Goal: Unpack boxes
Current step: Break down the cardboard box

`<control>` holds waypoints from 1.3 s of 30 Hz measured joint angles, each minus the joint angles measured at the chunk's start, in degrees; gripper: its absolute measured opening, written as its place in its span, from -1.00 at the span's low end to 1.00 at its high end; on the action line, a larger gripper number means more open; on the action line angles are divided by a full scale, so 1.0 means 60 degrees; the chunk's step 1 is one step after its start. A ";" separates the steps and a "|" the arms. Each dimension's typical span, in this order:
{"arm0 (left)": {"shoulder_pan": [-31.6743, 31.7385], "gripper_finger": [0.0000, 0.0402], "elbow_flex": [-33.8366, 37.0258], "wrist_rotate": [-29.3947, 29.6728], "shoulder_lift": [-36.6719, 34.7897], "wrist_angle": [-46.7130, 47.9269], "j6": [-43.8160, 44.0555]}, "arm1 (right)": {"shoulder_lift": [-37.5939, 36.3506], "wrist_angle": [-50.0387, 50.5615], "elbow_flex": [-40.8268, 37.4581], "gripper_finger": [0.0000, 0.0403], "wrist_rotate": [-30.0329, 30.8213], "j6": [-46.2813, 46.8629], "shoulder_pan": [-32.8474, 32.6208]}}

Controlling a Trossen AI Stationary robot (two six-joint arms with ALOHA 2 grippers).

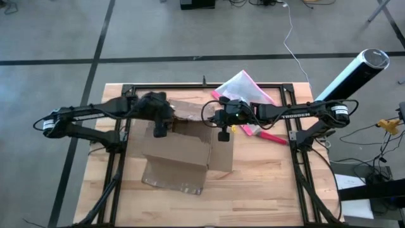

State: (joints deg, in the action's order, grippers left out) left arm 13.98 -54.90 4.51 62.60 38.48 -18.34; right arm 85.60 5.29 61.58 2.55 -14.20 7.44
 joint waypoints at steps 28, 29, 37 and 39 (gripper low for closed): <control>0.1185 -1.00 -0.2681 0.2023 0.1331 0.0057 -0.1330 | -0.0189 0.2285 0.2850 -0.70 -0.0297 0.0834 0.0047; 0.1302 -1.00 -0.2862 0.2076 0.1331 0.0050 -0.1374 | -0.0189 0.2342 0.2963 -0.63 -0.0500 0.1107 0.0047; 0.1907 -1.00 -0.4141 0.2336 0.1331 -0.0099 -0.1361 | -0.0189 0.2362 0.3173 -0.19 -0.0924 0.1945 0.0033; 0.1909 -1.00 -0.4292 0.2318 0.1327 -0.0215 -0.1369 | -0.0123 0.2388 0.3126 -0.12 -0.0645 0.1897 0.0081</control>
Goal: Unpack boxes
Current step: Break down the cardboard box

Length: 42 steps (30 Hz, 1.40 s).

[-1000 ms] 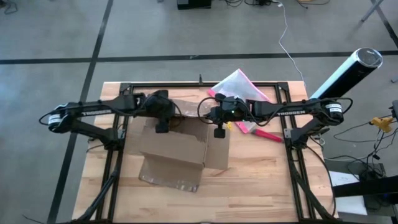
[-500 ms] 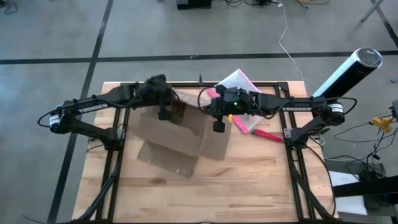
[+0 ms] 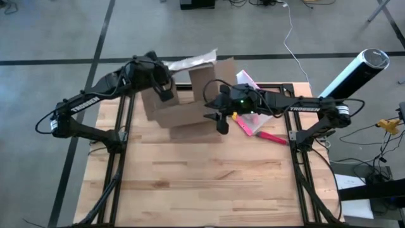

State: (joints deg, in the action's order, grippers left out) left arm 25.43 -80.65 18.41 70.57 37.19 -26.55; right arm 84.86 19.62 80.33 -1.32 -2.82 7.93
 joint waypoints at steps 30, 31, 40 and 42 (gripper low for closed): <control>0.0034 -1.00 -0.0308 -0.0545 0.0409 -0.1242 -0.0246 | 0.0429 0.0506 -0.0029 -0.42 -0.2884 -0.0014 0.1060; 0.0049 -1.00 -0.0308 -0.0492 0.0442 -0.1355 -0.0269 | 0.0428 0.0511 -0.0028 -0.54 -0.3057 -0.0150 0.1059; 0.0268 -1.00 -0.0308 -0.0408 0.0521 -0.2275 -0.0436 | 0.0414 0.0692 -0.0033 -0.98 -0.3165 -0.0500 0.1031; 0.0291 -1.00 -0.0308 -0.0404 0.0506 -0.2499 -0.0596 | 0.0411 0.0728 -0.0033 -0.99 -0.2582 -0.0736 0.0949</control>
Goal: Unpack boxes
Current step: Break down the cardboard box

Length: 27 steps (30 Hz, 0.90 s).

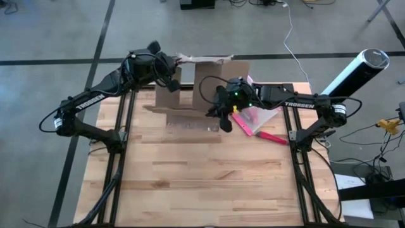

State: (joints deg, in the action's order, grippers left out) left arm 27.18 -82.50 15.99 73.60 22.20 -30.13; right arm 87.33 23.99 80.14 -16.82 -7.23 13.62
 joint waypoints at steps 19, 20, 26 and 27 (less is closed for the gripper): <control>-0.0285 -1.00 0.0004 -0.1548 -0.0703 -0.1085 0.0168 | 0.0953 0.2576 0.0004 -1.00 0.3591 -0.1823 -0.0436; -0.0362 -1.00 0.0004 -0.1562 -0.0703 -0.0815 0.0256 | 0.1118 0.2741 0.0004 -1.00 0.3572 -0.1818 -0.0436; -0.0818 -1.00 0.0081 -0.1704 -0.0609 0.1529 0.1245 | 0.1783 0.3140 0.0004 -1.00 0.3338 -0.1173 -0.0412; -0.0904 -1.00 0.0146 -0.1825 -0.0605 0.1736 0.1401 | 0.1846 0.3238 -0.0012 -1.00 0.2936 -0.0970 -0.0400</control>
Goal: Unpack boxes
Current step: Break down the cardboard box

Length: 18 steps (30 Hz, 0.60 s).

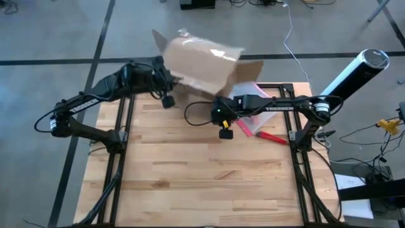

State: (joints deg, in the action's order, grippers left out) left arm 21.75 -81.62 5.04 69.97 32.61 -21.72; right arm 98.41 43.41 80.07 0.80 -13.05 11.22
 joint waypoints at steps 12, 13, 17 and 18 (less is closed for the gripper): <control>-0.1084 -1.00 0.1680 -0.0582 -0.0066 0.0244 0.1530 | -0.0151 0.0381 -0.0079 -0.64 -0.1967 0.0542 -0.0132; -0.1123 -1.00 0.1715 -0.0580 -0.0069 0.0225 0.1582 | -0.0261 0.0475 -0.0079 -0.57 -0.1971 0.0635 -0.0156; -0.1125 -1.00 0.1726 -0.0570 -0.0178 0.0133 0.1603 | -0.0875 0.0541 -0.0079 -0.33 -0.1978 0.1016 -0.0207; -0.1125 -1.00 0.1693 -0.0546 -0.0192 0.0155 0.1600 | -0.1062 0.0527 -0.0079 -0.28 -0.1966 0.1095 -0.0204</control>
State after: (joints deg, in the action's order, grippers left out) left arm 15.00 -71.46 1.76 68.82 33.54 -12.12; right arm 92.04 46.57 79.59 -10.99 -6.48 10.00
